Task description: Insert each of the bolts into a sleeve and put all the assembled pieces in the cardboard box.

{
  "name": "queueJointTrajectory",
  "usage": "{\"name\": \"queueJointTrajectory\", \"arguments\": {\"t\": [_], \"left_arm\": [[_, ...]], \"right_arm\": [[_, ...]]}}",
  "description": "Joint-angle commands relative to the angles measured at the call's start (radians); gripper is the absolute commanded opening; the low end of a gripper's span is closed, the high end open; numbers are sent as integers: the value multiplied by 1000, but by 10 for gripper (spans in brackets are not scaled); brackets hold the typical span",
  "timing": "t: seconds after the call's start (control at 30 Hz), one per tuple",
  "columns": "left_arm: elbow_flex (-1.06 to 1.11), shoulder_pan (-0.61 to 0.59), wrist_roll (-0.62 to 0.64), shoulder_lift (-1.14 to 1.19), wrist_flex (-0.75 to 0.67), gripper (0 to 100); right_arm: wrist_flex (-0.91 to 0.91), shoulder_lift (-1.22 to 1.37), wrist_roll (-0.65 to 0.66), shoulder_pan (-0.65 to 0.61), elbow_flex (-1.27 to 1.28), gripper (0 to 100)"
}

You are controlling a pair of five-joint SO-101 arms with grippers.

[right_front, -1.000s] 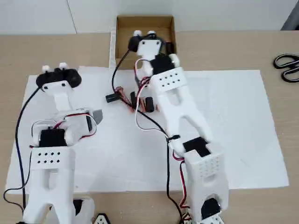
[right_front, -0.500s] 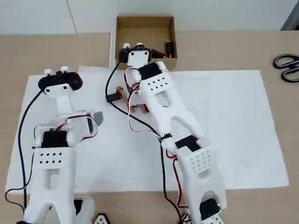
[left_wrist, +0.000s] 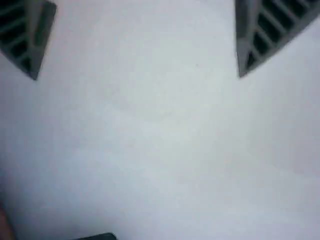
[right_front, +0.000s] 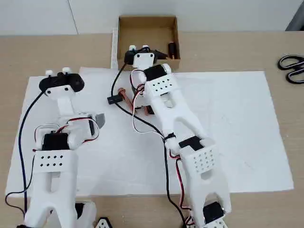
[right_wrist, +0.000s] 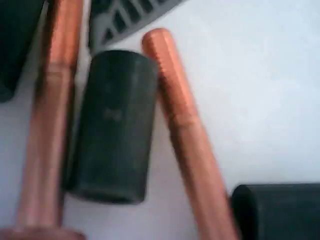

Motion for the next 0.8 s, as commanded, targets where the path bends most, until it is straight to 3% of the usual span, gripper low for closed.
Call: {"name": "queueJointTrajectory", "arguments": {"t": [0.0,0.77], "left_arm": [[-4,-6,-6,-8,-20,245],[-4,-6,-6,-8,-20,245]], "right_arm": [[-7,1,11,21,2,230],[-4,33,54,73,-49,230]]}}
